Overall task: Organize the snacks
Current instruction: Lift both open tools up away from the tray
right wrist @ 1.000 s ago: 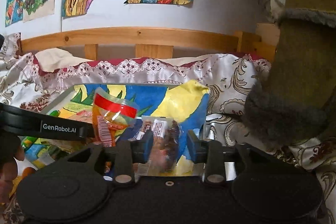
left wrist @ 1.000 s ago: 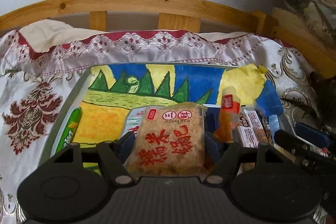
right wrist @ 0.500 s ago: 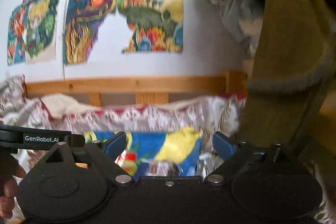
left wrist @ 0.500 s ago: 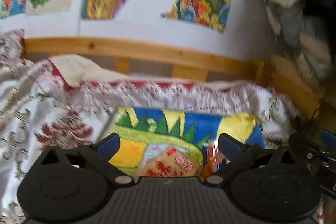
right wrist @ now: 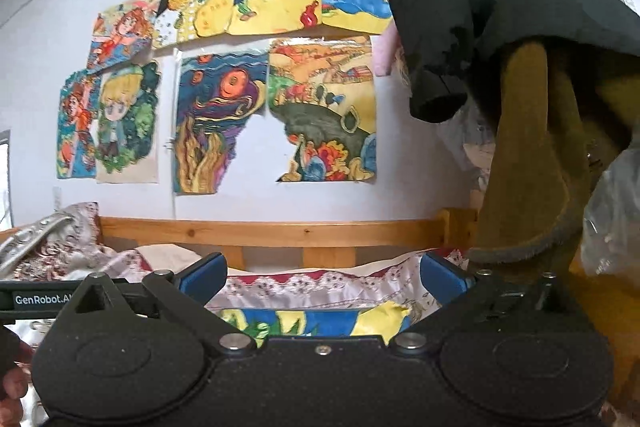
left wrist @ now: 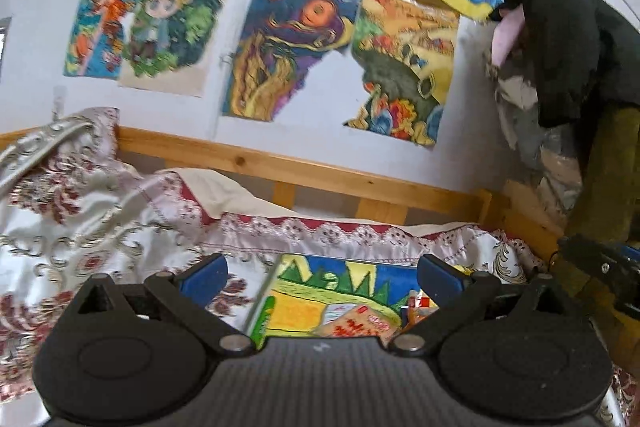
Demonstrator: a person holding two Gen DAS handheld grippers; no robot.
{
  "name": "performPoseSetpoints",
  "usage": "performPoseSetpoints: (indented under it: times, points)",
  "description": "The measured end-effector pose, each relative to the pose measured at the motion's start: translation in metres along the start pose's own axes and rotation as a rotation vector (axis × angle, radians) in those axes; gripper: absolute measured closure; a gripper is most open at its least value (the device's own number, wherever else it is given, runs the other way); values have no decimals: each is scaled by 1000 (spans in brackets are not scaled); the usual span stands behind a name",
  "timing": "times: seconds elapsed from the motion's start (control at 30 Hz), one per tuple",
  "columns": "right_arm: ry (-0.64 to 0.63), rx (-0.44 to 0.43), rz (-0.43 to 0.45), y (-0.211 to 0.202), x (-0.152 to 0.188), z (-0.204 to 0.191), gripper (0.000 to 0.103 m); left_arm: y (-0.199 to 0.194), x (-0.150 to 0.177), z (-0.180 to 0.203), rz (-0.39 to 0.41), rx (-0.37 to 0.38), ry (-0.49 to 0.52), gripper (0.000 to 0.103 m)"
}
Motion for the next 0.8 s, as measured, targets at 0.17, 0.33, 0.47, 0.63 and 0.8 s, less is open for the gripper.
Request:
performPoseSetpoints:
  times: [0.17, 0.33, 0.47, 0.63, 0.8]
  points:
    - [2, -17, -8, -32, 0, -19, 1, -37, 3, -21, 15, -56, 3, 0]
    - [-8, -40, -39, -63, 10, -35, 1, -64, 14, -41, -12, -92, -6, 0]
    - [7, -38, -77, -82, 26, -44, 1, -83, 29, -54, -38, -118, 4, 0]
    - [52, -10, -130, -106, 50, -50, 1, -103, 48, -65, -74, -130, 1, 0]
    - [71, 6, -185, -121, 67, -54, 1, -116, 65, -73, -105, -148, 14, 0]
Point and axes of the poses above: each gripper's, at about its wrist camera, not at the fingertips, and y roughly the way its jaws point, z to its right, x to its underside, the point moved 2 cm from there along y, roughly the way its jaws point, and after that the axes turned 11 degrees about z, right-handed, at the moved point
